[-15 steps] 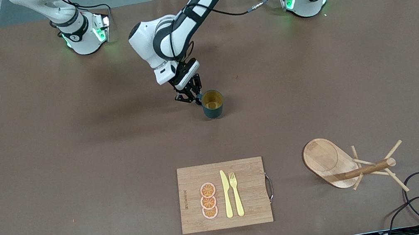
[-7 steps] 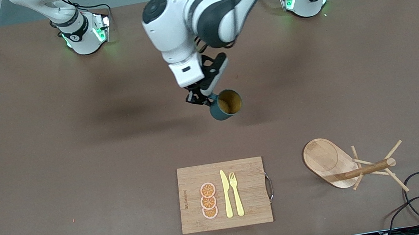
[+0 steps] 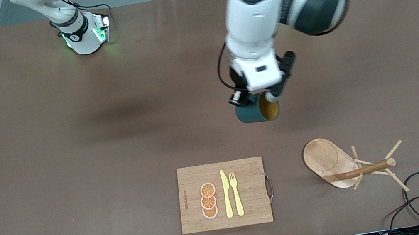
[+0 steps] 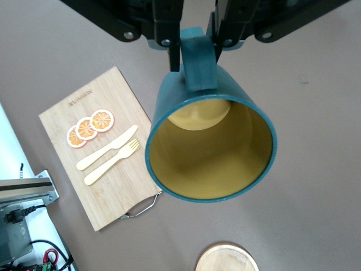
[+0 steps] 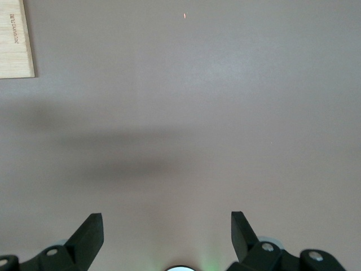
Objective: Pass cup and hang on rack
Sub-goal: 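Lift the mug with the left gripper and carry it toward the rack, then hook the mug handle onto the rack peg with the left gripper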
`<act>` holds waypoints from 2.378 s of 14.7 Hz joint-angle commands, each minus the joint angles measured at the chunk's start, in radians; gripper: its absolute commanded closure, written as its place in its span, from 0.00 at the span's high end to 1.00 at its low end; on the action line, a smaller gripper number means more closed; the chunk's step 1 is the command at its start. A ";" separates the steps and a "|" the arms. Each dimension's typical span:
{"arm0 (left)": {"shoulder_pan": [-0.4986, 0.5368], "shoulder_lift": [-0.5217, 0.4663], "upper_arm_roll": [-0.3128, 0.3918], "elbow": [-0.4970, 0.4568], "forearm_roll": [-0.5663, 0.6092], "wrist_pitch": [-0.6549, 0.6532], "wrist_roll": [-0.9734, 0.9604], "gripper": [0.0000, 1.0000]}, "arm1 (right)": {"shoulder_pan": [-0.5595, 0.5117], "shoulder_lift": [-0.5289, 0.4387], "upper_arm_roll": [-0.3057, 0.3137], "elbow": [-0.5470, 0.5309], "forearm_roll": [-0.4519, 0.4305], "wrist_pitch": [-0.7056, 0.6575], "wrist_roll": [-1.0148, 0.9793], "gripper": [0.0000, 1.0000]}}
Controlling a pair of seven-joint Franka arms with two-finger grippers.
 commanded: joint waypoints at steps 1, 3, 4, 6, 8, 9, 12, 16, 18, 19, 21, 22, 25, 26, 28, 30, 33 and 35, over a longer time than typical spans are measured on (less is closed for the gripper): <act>0.125 -0.049 -0.010 -0.028 -0.141 -0.001 0.118 0.00 | -0.019 -0.026 0.012 -0.026 0.009 0.002 -0.014 1.00; 0.217 -0.052 -0.012 -0.026 -0.262 -0.001 0.200 0.00 | -0.018 -0.025 0.012 -0.026 0.009 -0.001 -0.016 1.00; 0.257 -0.052 -0.012 -0.026 -0.323 -0.001 0.234 0.00 | -0.018 -0.026 0.012 -0.026 0.009 -0.002 -0.014 1.00; 0.335 -0.047 -0.010 -0.026 -0.438 -0.001 0.312 0.00 | -0.018 -0.026 0.012 -0.026 0.009 -0.005 -0.014 1.00; 0.405 -0.038 -0.010 -0.028 -0.560 -0.001 0.385 0.00 | -0.018 -0.026 0.012 -0.026 0.009 -0.005 -0.016 1.00; 0.438 -0.033 -0.009 -0.028 -0.624 -0.001 0.415 0.00 | -0.018 -0.026 0.012 -0.026 0.009 -0.005 -0.016 1.00; 0.496 -0.007 -0.009 -0.029 -0.710 -0.001 0.501 0.00 | -0.018 -0.025 0.012 -0.026 0.009 -0.005 -0.016 1.00; 0.579 0.040 -0.009 -0.031 -0.882 -0.003 0.622 0.00 | -0.018 -0.026 0.013 -0.026 0.009 -0.005 -0.016 1.00; 0.599 0.072 -0.010 -0.032 -0.937 -0.004 0.670 0.00 | -0.016 -0.025 0.014 -0.026 0.009 -0.005 -0.016 1.00; 0.608 0.088 -0.009 -0.034 -0.977 -0.004 0.690 0.00 | -0.016 -0.026 0.014 -0.026 0.009 -0.005 -0.016 1.00; 0.646 0.120 -0.010 -0.034 -1.052 -0.012 0.734 0.00 | -0.016 -0.025 0.014 -0.024 0.009 -0.004 -0.016 1.00; 0.657 0.138 -0.010 -0.034 -1.077 -0.039 0.754 0.00 | -0.016 -0.025 0.014 -0.023 0.009 -0.004 -0.014 1.00; 0.679 0.178 -0.010 -0.034 -1.102 -0.064 0.837 0.01 | -0.015 -0.025 0.015 -0.009 0.009 -0.004 -0.011 1.00; 0.679 0.191 -0.010 -0.034 -1.114 -0.064 0.840 0.01 | -0.015 -0.022 0.015 -0.001 0.009 -0.005 -0.008 1.00; 0.679 0.204 -0.010 -0.034 -1.119 -0.064 0.840 0.01 | -0.015 -0.020 0.015 0.005 0.009 -0.005 -0.005 1.00; 0.679 0.223 -0.010 -0.035 -1.125 -0.072 0.839 0.01 | -0.015 -0.019 0.015 0.010 0.008 -0.005 -0.005 1.00; 0.680 0.234 -0.010 -0.041 -1.128 -0.072 0.831 0.01 | -0.015 -0.016 0.015 0.010 0.009 -0.004 -0.002 1.00; 0.683 0.240 -0.009 -0.041 -1.126 -0.073 0.828 0.01 | -0.015 -0.008 0.015 0.025 0.009 -0.004 -0.005 1.00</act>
